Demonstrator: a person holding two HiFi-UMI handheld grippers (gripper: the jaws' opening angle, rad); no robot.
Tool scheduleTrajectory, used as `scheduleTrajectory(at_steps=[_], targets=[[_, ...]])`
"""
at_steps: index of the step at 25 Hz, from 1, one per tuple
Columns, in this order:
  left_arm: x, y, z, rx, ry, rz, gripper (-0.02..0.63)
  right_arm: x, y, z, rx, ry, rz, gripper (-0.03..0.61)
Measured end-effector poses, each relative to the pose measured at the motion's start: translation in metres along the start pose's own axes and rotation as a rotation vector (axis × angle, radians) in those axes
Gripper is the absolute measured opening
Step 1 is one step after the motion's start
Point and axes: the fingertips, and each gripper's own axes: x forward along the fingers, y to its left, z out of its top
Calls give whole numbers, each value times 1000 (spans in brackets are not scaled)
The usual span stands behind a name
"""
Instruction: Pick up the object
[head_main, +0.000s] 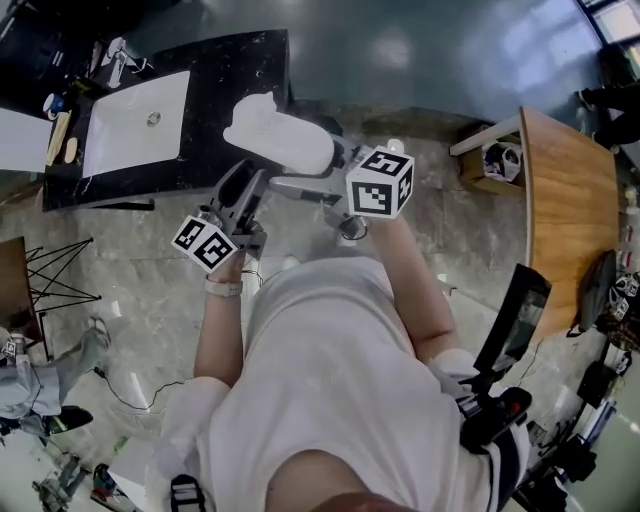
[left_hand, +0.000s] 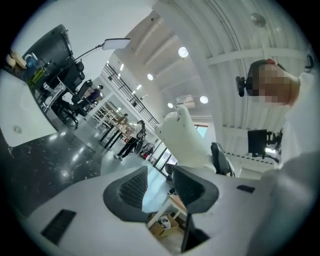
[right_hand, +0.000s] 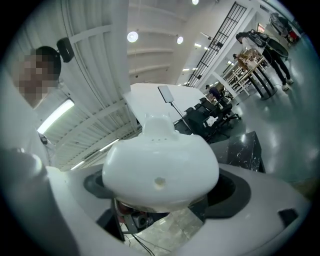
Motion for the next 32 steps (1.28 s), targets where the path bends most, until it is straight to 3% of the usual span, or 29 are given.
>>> scheduleTrajectory(at_steps=[9, 16, 32], targets=[[9, -24, 13, 71, -19, -121, 147, -19, 4, -6, -50, 33, 110, 515], [7, -32, 24, 102, -33, -146, 147, -21, 15, -9, -46, 37, 171, 514], [2, -39, 29, 120, -42, -158, 147, -12, 24, -24, -38, 60, 205, 515]])
